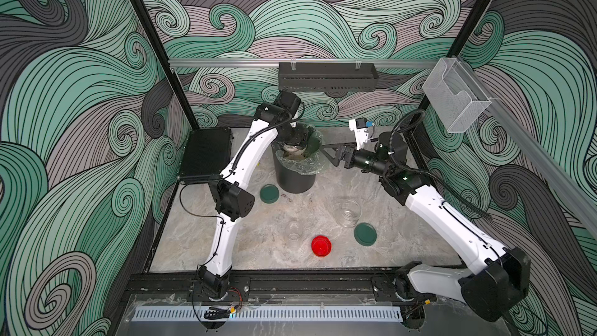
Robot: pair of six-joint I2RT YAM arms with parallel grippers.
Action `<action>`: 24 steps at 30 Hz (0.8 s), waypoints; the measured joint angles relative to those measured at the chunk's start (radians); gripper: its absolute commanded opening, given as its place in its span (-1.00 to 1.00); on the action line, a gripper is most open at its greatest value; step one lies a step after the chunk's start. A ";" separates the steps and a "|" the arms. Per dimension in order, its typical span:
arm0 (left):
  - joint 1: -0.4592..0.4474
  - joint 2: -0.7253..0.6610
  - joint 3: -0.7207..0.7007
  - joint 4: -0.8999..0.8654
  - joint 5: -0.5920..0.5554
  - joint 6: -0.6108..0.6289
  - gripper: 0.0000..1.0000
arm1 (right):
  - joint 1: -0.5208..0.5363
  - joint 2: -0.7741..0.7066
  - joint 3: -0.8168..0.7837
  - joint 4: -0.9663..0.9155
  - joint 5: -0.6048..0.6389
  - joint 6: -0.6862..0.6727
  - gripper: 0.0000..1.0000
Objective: Empty expired oatmeal from jars
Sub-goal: Pour the expired oatmeal into the trash bin.
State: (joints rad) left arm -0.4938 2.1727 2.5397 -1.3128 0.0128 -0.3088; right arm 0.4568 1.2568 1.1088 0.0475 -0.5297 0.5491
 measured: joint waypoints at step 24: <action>0.000 0.050 0.032 0.006 -0.042 -0.080 -1.00 | 0.000 -0.010 0.000 0.017 -0.027 -0.230 0.92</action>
State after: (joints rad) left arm -0.4942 2.2227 2.5717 -1.3067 -0.0288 -0.3885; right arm 0.4568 1.2465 1.1088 0.0647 -0.5568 0.3187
